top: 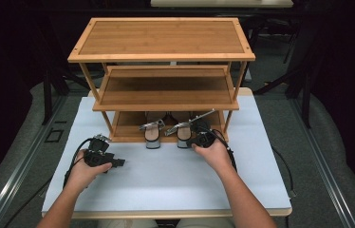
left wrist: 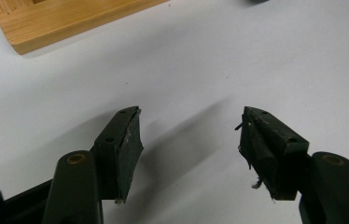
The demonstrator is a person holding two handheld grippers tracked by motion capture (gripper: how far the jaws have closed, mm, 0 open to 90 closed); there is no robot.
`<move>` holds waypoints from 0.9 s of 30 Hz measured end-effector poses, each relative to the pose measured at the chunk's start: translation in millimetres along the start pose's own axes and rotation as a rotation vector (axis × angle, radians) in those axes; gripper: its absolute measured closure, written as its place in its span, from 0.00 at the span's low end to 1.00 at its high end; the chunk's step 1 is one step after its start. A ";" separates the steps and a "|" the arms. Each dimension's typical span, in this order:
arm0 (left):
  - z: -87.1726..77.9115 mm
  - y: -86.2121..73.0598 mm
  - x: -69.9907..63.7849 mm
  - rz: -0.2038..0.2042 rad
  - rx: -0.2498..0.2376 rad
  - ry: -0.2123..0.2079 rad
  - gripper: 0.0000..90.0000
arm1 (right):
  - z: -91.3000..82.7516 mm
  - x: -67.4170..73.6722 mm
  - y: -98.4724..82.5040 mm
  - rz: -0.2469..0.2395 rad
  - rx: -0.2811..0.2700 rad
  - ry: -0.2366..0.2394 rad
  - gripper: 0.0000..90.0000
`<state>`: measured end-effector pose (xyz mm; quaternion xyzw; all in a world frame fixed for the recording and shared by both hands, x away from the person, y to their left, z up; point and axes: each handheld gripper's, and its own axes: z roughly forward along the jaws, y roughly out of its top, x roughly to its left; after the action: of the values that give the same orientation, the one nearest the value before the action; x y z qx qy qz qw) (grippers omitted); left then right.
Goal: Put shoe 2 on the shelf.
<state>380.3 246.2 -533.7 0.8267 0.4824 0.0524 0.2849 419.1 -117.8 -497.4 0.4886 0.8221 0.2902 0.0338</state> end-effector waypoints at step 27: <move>24.8 50.8 -23.2 0.036 -0.043 -0.010 0.94 | 0.4 -11.7 -7.6 0.044 -0.058 -0.059 0.94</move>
<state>416.1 197.7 -523.4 0.8292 0.4649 0.0638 0.3039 419.4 -130.0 -504.3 0.5139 0.8010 0.3002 0.0657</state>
